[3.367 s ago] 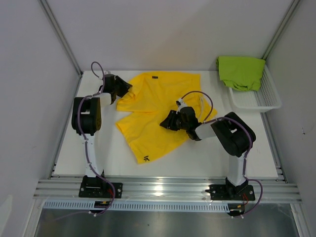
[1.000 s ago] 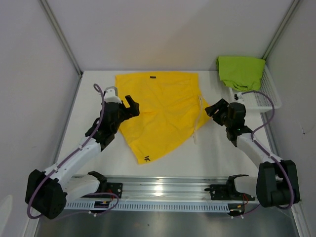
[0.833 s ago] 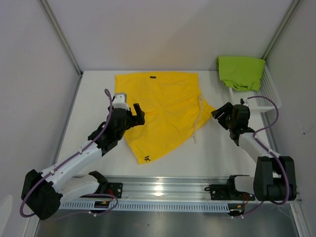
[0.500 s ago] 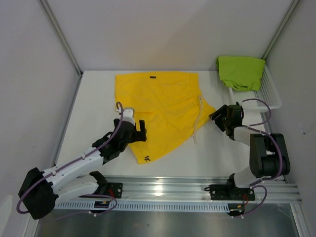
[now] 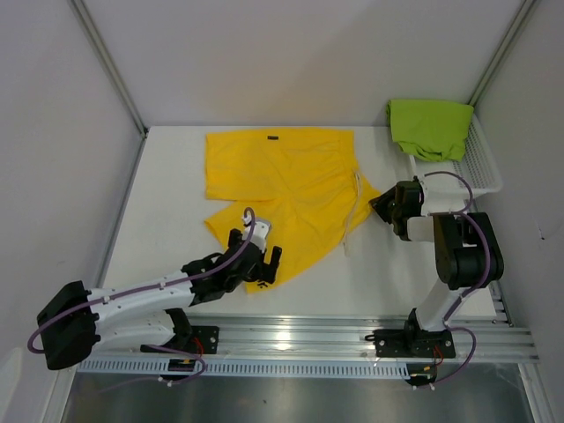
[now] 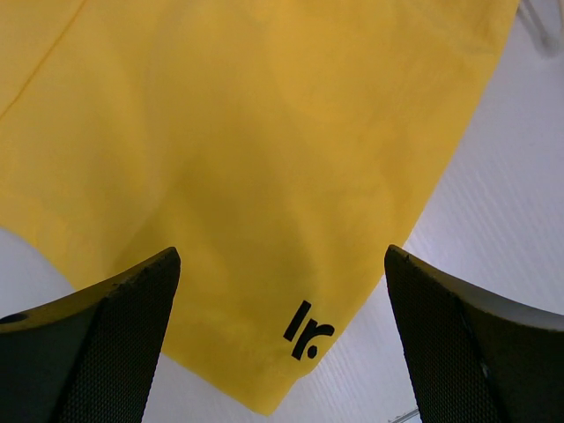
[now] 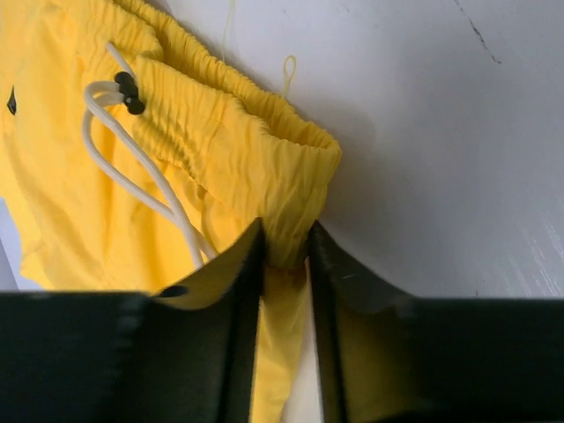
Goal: Fold and stack the shorts
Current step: Flatten the shorts out
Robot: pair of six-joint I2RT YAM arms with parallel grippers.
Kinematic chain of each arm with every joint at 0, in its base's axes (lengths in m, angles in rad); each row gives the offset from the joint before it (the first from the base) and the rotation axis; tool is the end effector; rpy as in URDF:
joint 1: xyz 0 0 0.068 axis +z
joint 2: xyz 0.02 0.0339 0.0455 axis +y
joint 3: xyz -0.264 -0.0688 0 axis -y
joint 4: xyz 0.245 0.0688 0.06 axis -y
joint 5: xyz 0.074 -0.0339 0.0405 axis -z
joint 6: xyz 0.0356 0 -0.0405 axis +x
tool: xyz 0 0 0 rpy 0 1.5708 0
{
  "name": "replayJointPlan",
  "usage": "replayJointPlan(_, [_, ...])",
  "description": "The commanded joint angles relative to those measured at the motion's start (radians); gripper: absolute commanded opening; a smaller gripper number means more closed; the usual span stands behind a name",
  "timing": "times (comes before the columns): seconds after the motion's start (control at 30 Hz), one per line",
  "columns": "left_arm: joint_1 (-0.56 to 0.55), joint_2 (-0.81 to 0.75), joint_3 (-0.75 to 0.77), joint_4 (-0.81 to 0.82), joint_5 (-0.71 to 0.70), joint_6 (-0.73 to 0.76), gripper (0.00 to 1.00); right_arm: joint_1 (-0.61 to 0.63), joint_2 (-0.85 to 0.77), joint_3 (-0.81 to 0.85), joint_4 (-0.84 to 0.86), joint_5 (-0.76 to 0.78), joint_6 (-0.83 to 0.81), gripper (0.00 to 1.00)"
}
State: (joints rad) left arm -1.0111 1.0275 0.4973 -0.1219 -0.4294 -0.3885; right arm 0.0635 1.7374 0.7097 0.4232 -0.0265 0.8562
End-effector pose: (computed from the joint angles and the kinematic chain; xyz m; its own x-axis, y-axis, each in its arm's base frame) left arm 0.1239 -0.1699 0.2028 -0.5235 0.1869 -0.8313 0.4284 0.9011 -0.0673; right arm 0.3312 0.0220 0.1328 -0.4361 0.7289 -0.5278 0.3726 0.6801 0.6314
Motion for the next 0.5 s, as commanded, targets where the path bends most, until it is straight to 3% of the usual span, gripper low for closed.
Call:
replayJointPlan(0.0, [-0.006, 0.019, -0.022, 0.001, 0.030, 0.005, 0.99, -0.001, 0.011, 0.045, 0.003, 0.039, -0.016, 0.24])
replayJointPlan(0.13, [-0.015, -0.001, -0.025, -0.039, 0.090, -0.042, 0.99, 0.002, -0.006, 0.050, -0.029, 0.066, -0.031, 0.00])
replayJointPlan(0.47, [-0.043, -0.009, 0.017, -0.312, 0.037, -0.248, 0.97, -0.004, -0.073, 0.053, -0.110, 0.108, -0.057, 0.00])
